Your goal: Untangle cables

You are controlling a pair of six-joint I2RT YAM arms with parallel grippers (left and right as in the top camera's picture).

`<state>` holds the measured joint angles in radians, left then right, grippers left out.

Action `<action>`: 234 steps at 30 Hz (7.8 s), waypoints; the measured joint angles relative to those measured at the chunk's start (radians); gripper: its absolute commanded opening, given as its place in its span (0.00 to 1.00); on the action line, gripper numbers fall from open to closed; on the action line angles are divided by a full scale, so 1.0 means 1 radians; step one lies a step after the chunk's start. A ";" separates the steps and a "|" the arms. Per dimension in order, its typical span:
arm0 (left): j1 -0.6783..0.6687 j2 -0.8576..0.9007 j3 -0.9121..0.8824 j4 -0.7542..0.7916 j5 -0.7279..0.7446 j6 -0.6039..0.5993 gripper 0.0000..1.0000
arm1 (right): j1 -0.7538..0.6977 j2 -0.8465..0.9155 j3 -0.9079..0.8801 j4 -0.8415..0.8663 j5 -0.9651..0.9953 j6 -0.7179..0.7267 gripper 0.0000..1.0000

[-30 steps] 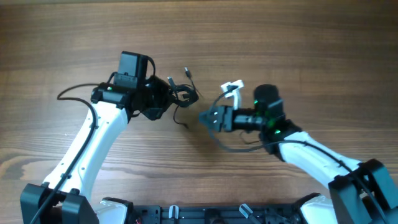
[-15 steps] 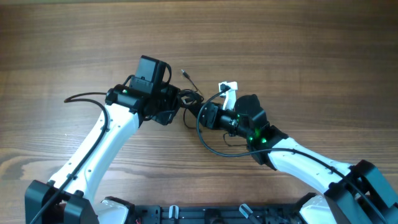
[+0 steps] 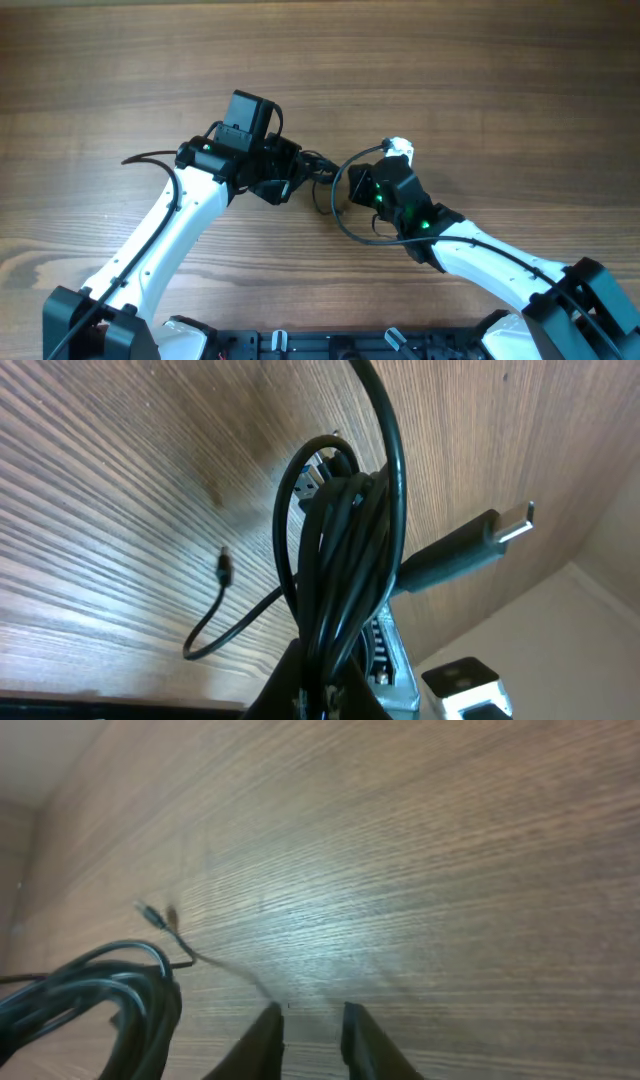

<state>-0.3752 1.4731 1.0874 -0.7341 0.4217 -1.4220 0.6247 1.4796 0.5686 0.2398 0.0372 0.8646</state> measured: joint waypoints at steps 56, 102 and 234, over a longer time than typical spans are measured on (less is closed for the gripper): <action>-0.035 -0.014 0.016 0.034 -0.087 -0.362 0.04 | -0.032 0.055 -0.024 0.413 -0.373 0.270 0.54; 0.111 -0.012 0.013 -0.081 0.029 0.100 0.04 | -0.047 0.026 -0.015 0.219 -0.233 -0.173 0.67; -0.196 0.074 0.007 0.537 -0.025 0.890 0.04 | -0.732 -0.221 -0.005 -0.051 -1.191 -0.259 1.00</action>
<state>-0.5709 1.5475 1.0946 -0.1970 0.3965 -0.5320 -0.1074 1.2587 0.5636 0.1886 -1.1538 0.6052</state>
